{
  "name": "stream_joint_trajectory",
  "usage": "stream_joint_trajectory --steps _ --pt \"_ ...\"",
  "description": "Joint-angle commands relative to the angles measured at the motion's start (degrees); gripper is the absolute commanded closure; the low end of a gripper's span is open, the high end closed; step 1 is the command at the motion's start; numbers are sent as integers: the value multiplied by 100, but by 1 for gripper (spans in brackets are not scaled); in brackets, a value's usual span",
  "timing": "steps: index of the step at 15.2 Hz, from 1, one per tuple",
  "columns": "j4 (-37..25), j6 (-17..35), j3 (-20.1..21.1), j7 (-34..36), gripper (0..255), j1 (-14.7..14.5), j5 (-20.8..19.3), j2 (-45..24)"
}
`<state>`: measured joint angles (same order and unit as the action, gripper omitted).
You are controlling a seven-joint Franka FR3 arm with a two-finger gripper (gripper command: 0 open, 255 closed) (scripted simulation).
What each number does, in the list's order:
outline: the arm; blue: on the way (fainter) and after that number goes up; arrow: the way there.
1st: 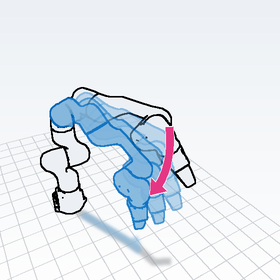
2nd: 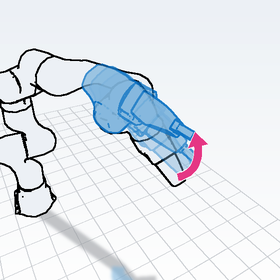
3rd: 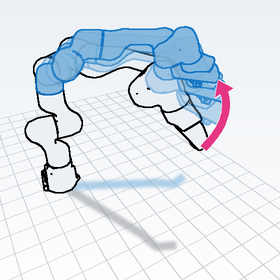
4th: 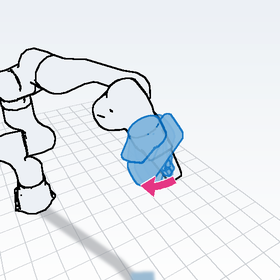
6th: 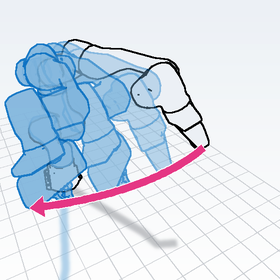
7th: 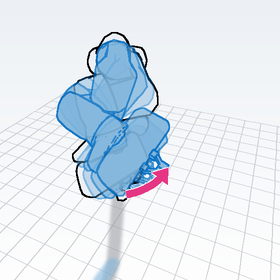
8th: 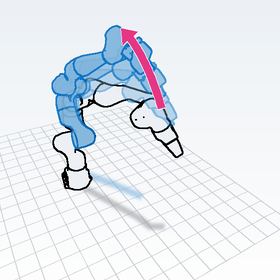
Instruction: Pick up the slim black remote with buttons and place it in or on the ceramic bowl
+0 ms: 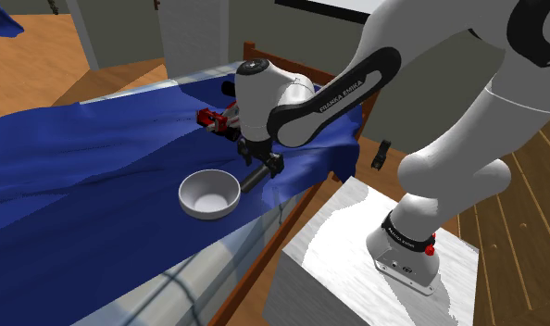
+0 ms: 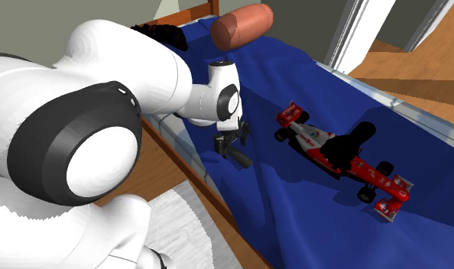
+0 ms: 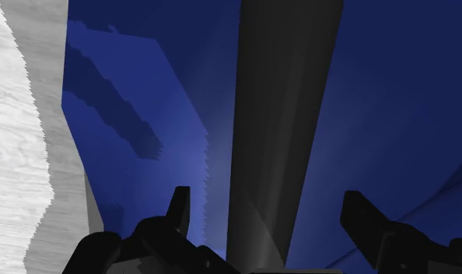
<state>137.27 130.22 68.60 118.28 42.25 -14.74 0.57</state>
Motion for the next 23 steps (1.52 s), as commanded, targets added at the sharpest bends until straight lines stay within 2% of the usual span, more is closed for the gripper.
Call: stream_joint_trajectory --steps 1,2,3,11,14,17,23 --pt "1 2 0 5 0 0 -7 -5" --pt "1 2 0 5 0 0 -7 -5" --pt "0 2 0 6 255 0 -8 -6" --pt "44 47 27 123 255 -17 -93 -67" --pt "-29 -92 -31 -309 255 -28 388 307" --pt "-96 -277 -192 -692 255 -170 855 694" --pt "-283 -722 -567 -1201 255 -472 1425 1240"
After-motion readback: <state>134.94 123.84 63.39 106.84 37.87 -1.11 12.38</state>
